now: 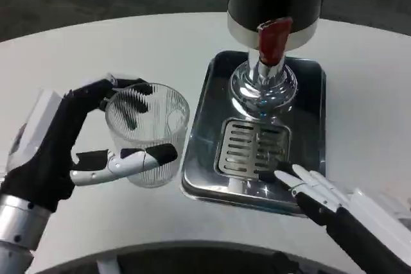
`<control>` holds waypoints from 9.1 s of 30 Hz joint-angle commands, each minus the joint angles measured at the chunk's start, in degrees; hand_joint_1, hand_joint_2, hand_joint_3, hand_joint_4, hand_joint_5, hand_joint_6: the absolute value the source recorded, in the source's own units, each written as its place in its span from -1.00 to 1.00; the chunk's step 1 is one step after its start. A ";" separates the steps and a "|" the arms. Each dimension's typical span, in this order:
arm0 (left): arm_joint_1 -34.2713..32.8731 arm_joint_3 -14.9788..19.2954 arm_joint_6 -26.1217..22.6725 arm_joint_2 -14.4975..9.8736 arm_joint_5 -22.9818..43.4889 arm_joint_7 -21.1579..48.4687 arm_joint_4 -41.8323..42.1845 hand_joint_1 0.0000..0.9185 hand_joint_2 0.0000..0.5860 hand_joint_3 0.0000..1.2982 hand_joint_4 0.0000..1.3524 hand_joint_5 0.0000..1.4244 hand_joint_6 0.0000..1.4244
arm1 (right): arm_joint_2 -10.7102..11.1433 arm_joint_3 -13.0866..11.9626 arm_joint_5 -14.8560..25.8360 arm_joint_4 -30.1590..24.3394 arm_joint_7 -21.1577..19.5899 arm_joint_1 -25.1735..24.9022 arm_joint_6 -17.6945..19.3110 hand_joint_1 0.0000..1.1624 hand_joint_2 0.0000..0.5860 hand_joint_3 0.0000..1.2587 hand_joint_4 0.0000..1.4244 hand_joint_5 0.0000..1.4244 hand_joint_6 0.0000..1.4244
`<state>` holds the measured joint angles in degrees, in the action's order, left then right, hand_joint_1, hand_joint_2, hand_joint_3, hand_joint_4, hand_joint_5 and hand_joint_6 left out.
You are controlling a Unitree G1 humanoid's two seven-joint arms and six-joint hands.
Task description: Grasp the cup under the faucet to collect the drink, then remove the cup.
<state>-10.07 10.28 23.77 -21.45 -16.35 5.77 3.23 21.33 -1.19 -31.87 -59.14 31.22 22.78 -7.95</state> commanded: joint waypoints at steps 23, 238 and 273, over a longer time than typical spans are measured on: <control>-27.06 -18.89 3.74 6.38 -14.48 -21.09 -37.79 0.27 -0.64 0.20 0.29 0.23 -0.27 | -0.49 -6.75 4.60 -0.86 -0.27 2.96 2.91 0.16 0.58 -0.85 -1.00 -1.00 -1.00; -32.91 -10.59 -22.88 8.98 32.01 27.14 -11.14 -0.95 -0.82 -0.52 -0.72 -0.61 -0.66 | -0.52 -8.09 9.22 0.89 -4.92 2.98 1.48 0.16 0.64 -0.80 -0.94 -1.00 -1.00; -32.38 -13.36 -7.97 3.06 22.89 30.45 -16.27 -1.00 -0.85 -0.52 -0.73 -0.63 -0.70 | -0.82 -7.22 9.03 1.19 -5.37 2.32 1.06 0.16 0.64 -0.80 -0.93 -1.00 -1.00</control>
<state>-43.29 -2.32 14.35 -17.12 8.17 34.92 -12.16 20.78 -8.59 -23.15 -57.88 26.59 24.80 -7.09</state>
